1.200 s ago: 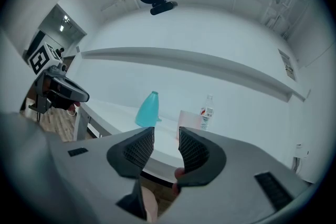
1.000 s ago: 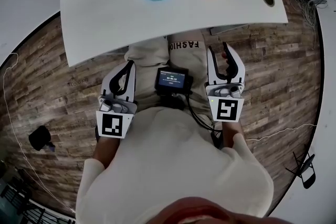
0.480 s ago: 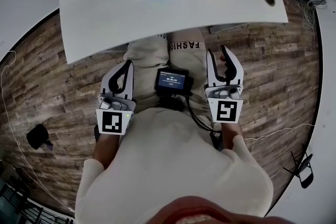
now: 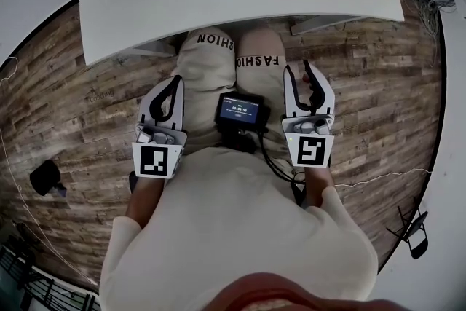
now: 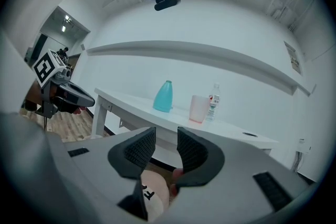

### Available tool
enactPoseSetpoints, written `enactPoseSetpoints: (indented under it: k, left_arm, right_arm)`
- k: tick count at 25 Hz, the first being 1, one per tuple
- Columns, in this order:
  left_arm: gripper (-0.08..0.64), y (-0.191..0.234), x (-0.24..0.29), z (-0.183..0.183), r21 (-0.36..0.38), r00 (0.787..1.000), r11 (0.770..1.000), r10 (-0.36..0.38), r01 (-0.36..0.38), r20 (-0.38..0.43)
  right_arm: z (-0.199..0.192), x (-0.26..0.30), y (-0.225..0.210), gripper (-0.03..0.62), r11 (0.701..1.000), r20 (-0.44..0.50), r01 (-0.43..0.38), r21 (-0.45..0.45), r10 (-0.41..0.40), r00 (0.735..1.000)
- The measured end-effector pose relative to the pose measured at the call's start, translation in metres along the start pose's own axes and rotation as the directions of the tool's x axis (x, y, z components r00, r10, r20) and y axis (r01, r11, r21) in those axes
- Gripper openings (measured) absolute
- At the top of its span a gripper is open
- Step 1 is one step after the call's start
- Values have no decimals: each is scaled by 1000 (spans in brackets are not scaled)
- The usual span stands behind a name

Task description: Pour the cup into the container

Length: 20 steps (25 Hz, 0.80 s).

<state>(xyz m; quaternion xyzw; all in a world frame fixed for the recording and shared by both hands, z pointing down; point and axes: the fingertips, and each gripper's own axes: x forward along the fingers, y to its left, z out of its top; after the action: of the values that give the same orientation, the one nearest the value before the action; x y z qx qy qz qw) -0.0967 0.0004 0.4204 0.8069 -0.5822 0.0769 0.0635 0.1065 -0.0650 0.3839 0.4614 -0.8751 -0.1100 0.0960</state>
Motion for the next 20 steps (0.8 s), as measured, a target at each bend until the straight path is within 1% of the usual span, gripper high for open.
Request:
enactPoseSetpoints:
  k: [6, 9, 13, 17, 20]
  left_arm:
    - [12, -20, -23, -3, 14, 1000, 1000, -12, 13, -5]
    - [12, -26, -32, -2, 18, 1000, 1000, -9, 9, 20]
    - [12, -32, -53, -11, 23, 1000, 1000, -12, 12, -6]
    - [12, -35, -60, -15, 28, 1000, 999, -17, 17, -12]
    - [11, -39, -73, -20, 60, 1000, 998, -19, 20, -13]
  right_arm:
    - [3, -27, 3, 132, 1000, 16, 18, 10, -18, 1000]
    - [4, -40, 6, 130, 999, 27, 37, 25, -38, 999]
    - [4, -61, 19, 129, 999, 13, 37, 19, -37, 999]
    - [8, -69, 25, 129, 999, 28, 43, 17, -44, 999]
    - [10, -82, 31, 129, 998, 23, 54, 27, -55, 998]
